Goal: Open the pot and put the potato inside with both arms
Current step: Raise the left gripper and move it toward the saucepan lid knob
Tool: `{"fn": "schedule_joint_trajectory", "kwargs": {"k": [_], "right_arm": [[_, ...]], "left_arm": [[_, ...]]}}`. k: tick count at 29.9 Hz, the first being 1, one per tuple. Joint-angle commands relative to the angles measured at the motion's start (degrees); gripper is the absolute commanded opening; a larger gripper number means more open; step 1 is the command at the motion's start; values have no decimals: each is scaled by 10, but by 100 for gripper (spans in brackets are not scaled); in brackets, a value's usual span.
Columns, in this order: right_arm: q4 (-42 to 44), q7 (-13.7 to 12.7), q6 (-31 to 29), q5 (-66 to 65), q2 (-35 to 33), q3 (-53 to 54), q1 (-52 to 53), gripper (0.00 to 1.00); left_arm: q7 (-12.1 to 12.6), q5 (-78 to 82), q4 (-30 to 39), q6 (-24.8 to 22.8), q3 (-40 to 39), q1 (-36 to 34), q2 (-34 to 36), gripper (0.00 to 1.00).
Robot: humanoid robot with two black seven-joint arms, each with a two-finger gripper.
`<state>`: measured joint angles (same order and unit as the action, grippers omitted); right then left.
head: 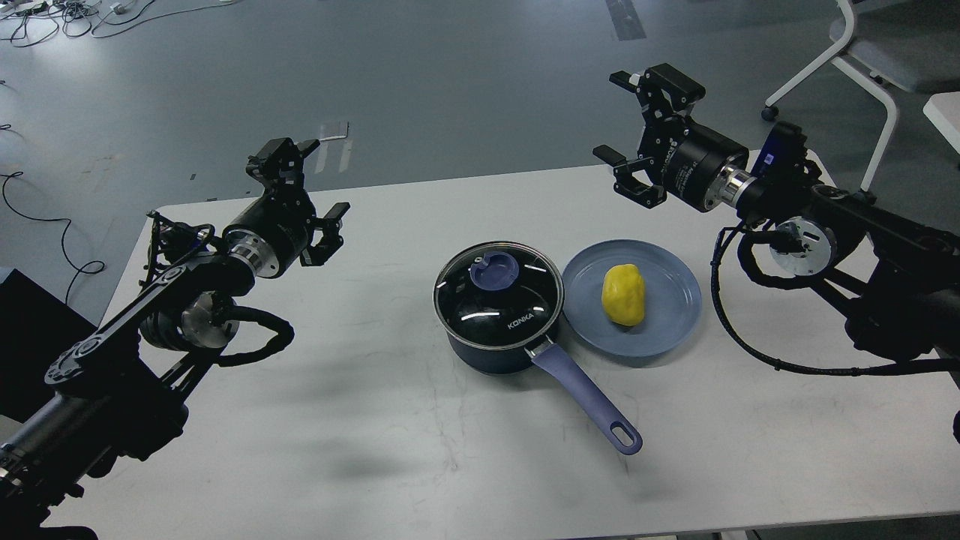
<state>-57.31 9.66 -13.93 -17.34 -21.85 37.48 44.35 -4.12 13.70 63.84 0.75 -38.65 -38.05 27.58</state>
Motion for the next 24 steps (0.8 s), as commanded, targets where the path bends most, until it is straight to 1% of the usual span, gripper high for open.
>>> {"fn": "schedule_joint_trajectory", "kwargs": {"k": [1,4,9,16,24], "right_arm": [[5,0,5,-1,3,4,0,100],[5,0,6,-1,5,4,0,100],[6,-1,32,-4,5,6,6,100],[5,0,33,-3,4,6,7,100],[4,-1,33,-2,-1,14,7,100]], "left_arm": [[2,2,12,-3,2,8,0,98],[-2,4,11,-3,2,8,-2,98],[0,3,11,-6,-4,9,-7,98],[0,5,8,-9,2,7,-21,98],[-2,29,9,-9,2,6,-19,98]]}}
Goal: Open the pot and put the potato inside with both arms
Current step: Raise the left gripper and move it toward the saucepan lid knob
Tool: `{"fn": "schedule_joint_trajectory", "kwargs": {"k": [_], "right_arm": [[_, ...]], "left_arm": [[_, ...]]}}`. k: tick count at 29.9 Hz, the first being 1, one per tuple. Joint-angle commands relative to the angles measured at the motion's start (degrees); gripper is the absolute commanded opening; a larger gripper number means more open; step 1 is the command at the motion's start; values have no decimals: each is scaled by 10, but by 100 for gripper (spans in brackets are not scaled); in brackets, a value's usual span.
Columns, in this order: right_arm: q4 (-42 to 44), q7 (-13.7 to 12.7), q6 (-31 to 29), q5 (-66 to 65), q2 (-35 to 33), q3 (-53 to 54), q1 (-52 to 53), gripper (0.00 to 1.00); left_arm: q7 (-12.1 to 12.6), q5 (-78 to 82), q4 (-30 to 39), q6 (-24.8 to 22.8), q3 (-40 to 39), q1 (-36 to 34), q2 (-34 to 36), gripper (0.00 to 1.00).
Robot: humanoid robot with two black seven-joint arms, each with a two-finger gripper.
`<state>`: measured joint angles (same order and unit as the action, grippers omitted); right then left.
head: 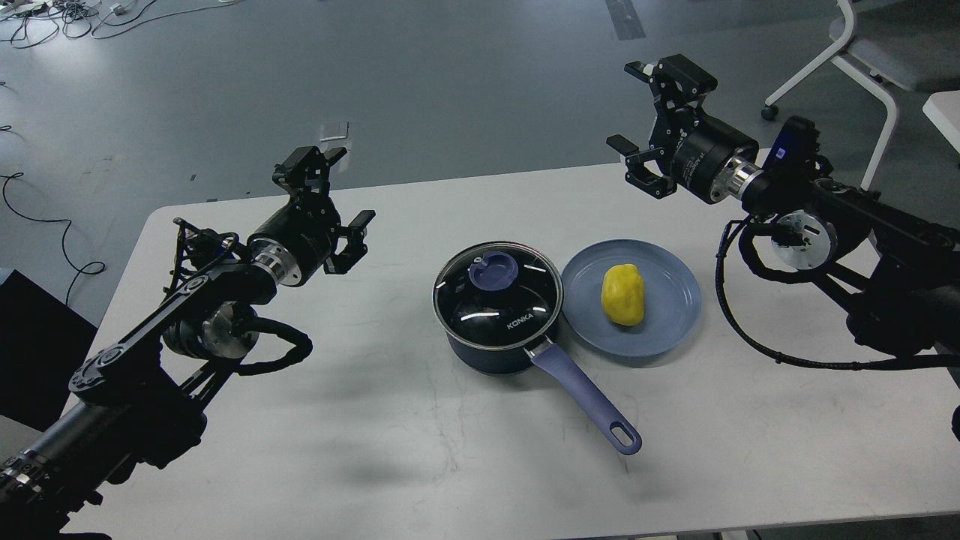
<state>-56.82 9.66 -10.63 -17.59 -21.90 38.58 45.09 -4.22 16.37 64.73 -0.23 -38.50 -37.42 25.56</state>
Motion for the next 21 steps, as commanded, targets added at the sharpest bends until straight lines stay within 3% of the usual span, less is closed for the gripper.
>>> {"fn": "schedule_joint_trajectory", "kwargs": {"k": [1,14,15,18,19,21], "right_arm": [[0,-1,0,0,-1,3,-1,100],[0,0,2,-6,-2,2,1,100],[0,0,2,-6,-3,3,1,100],[-1,0,2,-6,-4,3,1,100],[-1,0,2,-6,-4,3,0,100],[-1,0,2,-6,-4,3,-1,100]], "left_arm": [[-1,2,0,0,0,0,0,98],[-4,33,3,4,-3,-20,0,98],[-12,35,4,1,-3,-20,1,98],[-68,65,4,1,-3,-20,-2,98],[-102,98,4,1,-3,-20,-4,98],[-146,149,4,6,-2,-20,-4,98]]}}
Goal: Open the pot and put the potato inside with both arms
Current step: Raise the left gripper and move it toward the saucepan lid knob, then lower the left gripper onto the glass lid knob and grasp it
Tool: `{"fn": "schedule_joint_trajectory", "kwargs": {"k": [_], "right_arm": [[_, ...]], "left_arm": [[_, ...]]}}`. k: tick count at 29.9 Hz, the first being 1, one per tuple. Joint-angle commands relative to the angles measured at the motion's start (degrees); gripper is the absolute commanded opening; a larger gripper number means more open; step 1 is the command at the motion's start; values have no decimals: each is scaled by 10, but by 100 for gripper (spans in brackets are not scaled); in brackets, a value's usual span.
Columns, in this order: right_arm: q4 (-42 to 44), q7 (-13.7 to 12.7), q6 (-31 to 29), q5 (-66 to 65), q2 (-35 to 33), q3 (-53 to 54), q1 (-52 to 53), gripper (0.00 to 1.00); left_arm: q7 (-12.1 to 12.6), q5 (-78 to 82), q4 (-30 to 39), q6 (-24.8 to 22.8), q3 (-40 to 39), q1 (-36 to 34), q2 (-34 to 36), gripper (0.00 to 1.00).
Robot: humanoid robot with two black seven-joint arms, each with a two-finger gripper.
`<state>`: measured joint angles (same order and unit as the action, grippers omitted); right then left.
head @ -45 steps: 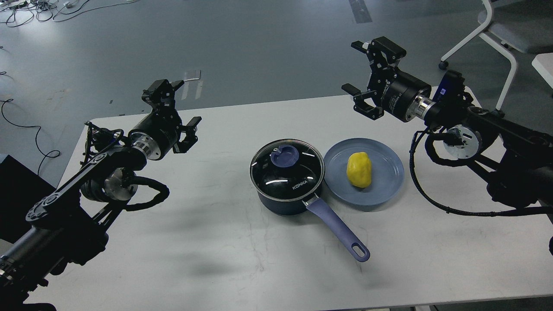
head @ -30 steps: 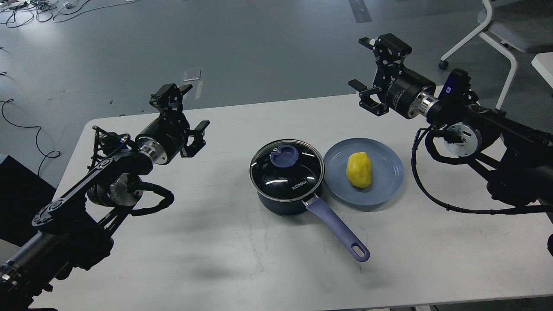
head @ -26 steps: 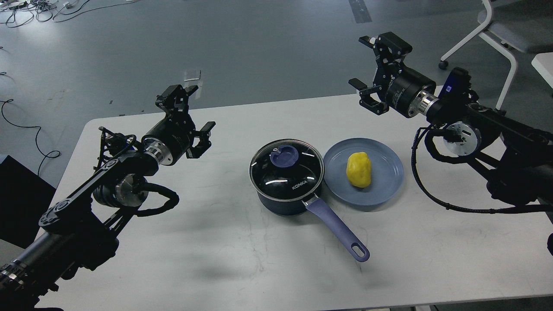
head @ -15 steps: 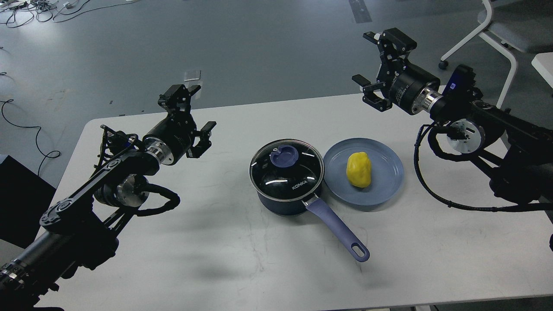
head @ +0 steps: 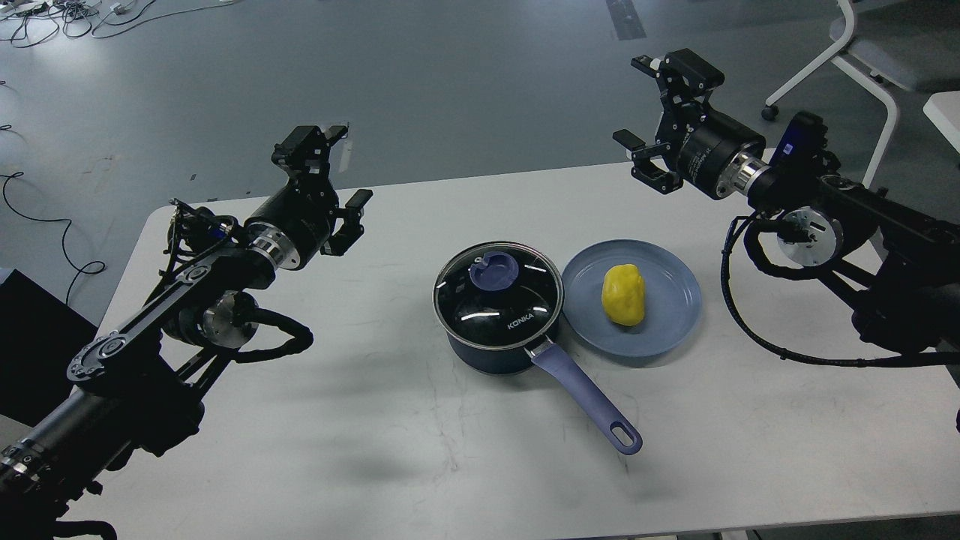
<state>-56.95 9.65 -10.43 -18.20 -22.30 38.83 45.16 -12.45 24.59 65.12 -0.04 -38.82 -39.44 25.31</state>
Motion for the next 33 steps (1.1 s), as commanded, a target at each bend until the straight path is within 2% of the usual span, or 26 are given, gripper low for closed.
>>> {"fn": "schedule_joint_trajectory", "kwargs": {"k": [1,6,11,13,15,16,18,19,22,25,31,33], "right_arm": [[0,0,0,0,0,0,-2,100],[1,0,0,0,0,1,-2,100],[1,0,1,0,1,1,-3,100],[1,0,1,0,0,1,-5,100],[2,0,1,0,-1,1,-9,100],[2,0,1,0,-1,1,-9,100],[2,0,2,0,-6,2,-10,100],[2,0,4,0,-7,2,-10,100],[3,0,16,0,-8,2,-10,100],[3,-1,20,0,-8,4,-11,100],[17,-4,22,1,-6,7,-17,100],[25,-5,22,1,-6,7,-17,100]], "left_arm": [[-75,93,0,8,2,1,-3,98],[-69,102,0,38,3,1,-2,98],[-38,112,1,42,5,3,-3,98],[-35,136,-8,57,24,0,4,98],[-35,249,-11,111,77,-40,19,98],[-35,250,-11,111,77,-40,19,98],[-36,424,0,170,152,-78,53,98],[-36,455,2,178,165,-85,62,98],[-43,552,11,183,193,-114,90,98],[-48,624,56,186,207,-139,98,98],[-46,883,71,188,226,-145,82,98],[-46,912,76,188,234,-142,61,98]]}}
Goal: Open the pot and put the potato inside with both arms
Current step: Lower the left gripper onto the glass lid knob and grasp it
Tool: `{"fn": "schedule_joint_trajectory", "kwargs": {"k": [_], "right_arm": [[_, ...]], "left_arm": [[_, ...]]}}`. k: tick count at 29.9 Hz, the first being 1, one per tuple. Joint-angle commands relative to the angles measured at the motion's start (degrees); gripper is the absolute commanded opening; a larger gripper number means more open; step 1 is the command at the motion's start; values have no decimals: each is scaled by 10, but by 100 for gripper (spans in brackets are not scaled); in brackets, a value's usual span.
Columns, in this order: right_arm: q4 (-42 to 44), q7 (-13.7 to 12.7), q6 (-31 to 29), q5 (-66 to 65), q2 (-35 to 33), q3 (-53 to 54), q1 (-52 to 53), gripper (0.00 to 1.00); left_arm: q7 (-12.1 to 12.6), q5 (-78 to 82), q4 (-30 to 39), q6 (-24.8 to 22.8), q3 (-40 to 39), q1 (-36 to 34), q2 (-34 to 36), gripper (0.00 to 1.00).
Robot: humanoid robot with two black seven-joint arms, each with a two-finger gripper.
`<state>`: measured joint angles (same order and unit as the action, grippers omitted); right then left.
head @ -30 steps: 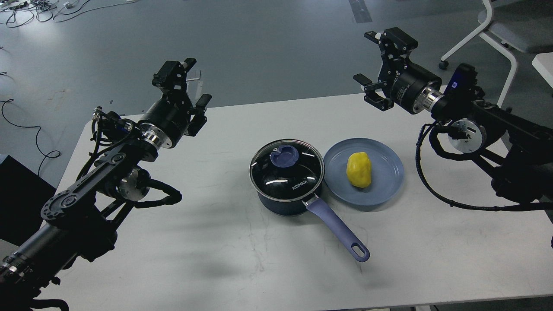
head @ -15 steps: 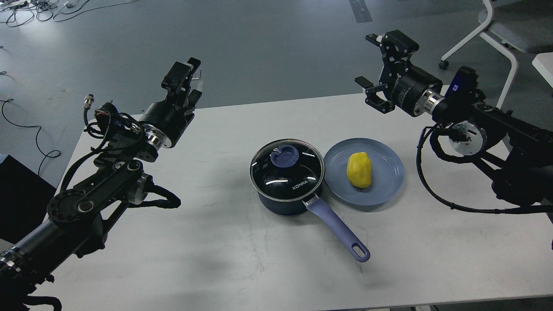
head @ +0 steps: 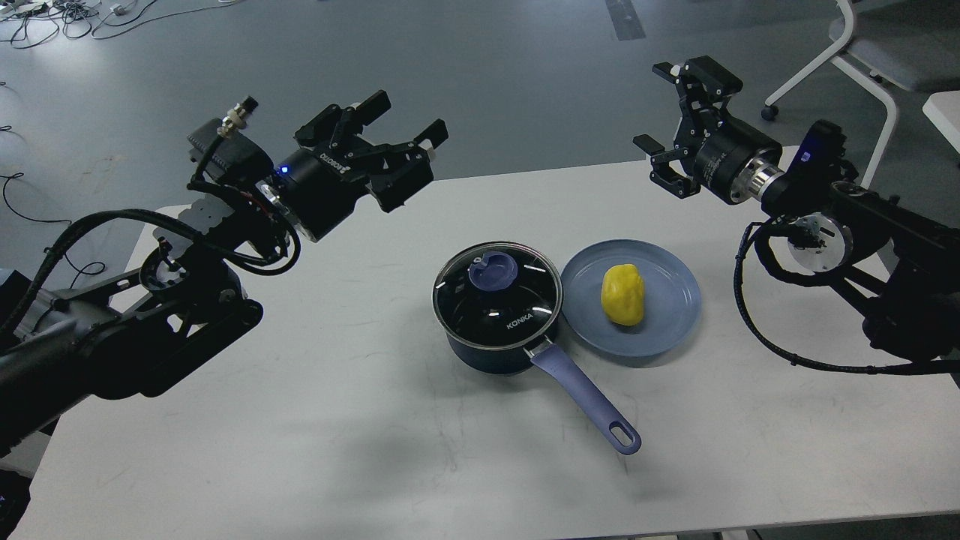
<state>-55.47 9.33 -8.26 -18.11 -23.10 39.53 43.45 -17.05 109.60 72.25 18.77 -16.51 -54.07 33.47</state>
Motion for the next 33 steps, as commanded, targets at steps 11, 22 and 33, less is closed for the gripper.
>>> {"fn": "schedule_joint_trajectory", "kwargs": {"k": [11,22,33], "right_arm": [[21,-2,11,1,1,0,0,100],[21,-1,13,2,-6,0,-7,100],[19,-1,35,3,-6,1,-6,100]], "left_arm": [[1,82,-77,-14,89,6,-137,98],[0,82,-128,-14,89,42,-167,98],[1,78,-142,-14,89,50,-154,98]]}}
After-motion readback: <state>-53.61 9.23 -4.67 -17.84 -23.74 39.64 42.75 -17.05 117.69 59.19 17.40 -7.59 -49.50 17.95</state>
